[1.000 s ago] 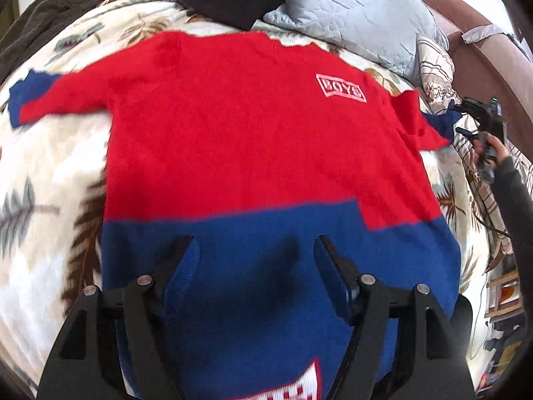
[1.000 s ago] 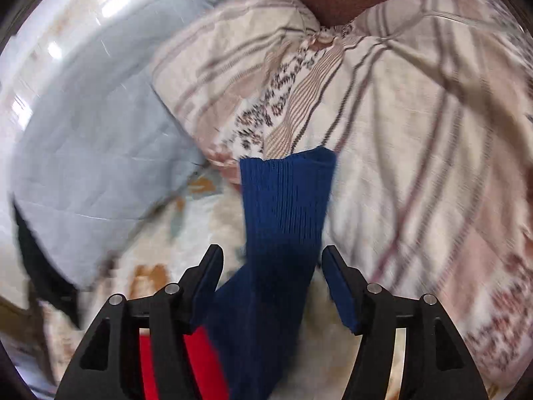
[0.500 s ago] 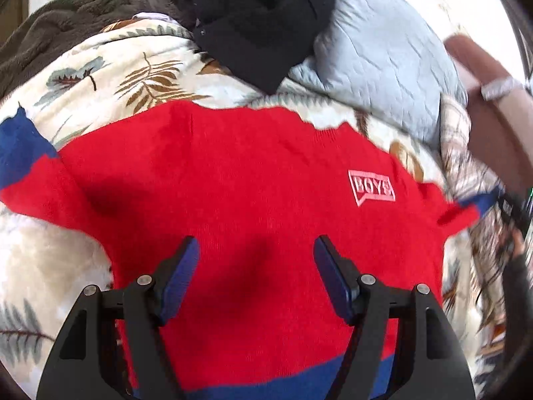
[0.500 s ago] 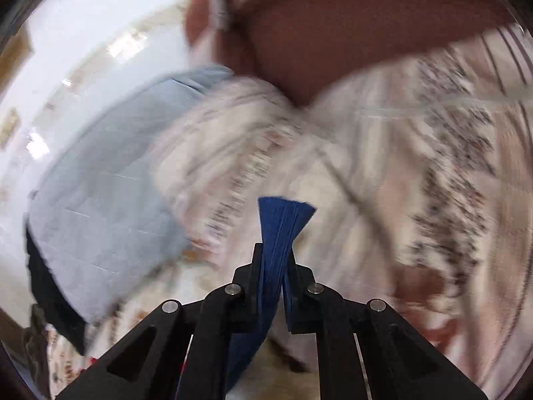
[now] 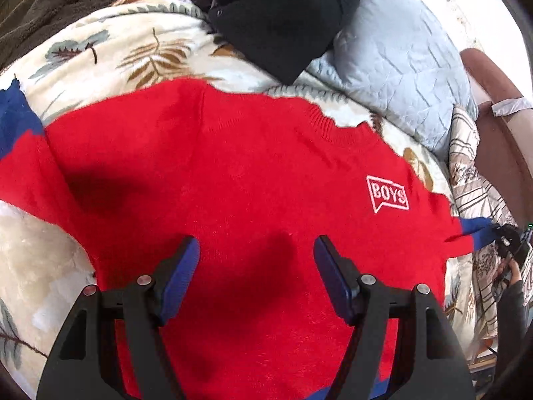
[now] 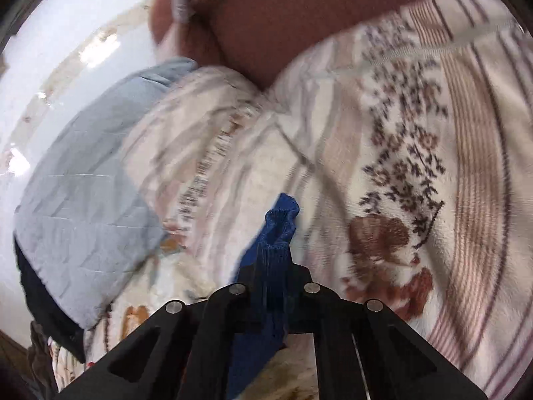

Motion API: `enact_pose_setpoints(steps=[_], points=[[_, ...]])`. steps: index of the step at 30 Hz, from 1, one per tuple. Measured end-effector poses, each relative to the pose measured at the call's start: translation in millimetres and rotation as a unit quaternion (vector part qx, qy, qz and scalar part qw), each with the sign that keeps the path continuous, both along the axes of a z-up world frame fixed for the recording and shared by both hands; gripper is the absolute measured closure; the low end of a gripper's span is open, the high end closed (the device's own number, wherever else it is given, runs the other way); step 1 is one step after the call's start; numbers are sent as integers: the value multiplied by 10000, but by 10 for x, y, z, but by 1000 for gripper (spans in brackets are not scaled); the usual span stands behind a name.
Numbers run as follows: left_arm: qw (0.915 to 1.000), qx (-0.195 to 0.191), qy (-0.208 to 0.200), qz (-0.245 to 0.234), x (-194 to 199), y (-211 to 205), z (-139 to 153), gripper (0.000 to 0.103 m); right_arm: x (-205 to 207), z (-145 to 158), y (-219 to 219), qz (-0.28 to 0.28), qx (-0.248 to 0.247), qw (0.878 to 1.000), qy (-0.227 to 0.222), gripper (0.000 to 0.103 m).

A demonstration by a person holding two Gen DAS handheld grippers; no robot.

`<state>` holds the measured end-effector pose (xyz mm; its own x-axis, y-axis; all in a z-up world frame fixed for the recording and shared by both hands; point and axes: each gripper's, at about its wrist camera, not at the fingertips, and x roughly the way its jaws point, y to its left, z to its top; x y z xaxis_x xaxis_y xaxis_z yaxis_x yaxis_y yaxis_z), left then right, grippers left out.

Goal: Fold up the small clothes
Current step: 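Fold the blue sleeve across the red body with the right tool while the left tool pins it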

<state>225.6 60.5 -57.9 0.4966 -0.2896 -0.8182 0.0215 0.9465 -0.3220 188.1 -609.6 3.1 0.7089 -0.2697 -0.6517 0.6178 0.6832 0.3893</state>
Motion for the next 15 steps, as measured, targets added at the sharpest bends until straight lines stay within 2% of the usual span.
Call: enact_pose_setpoints(steps=[4,8,15], points=[[10000,54,22,-32,12,-21,-10,32,-62,172,352,522,-175,9980,-308,98],[10000,26,49,-52,3,-12,-12,32,70,255,774,1109,-251,9927,-397,98],[9998,-139,107,-81,-15,26,36,32,307,78,1681,2051,-184,9784,-168,98]])
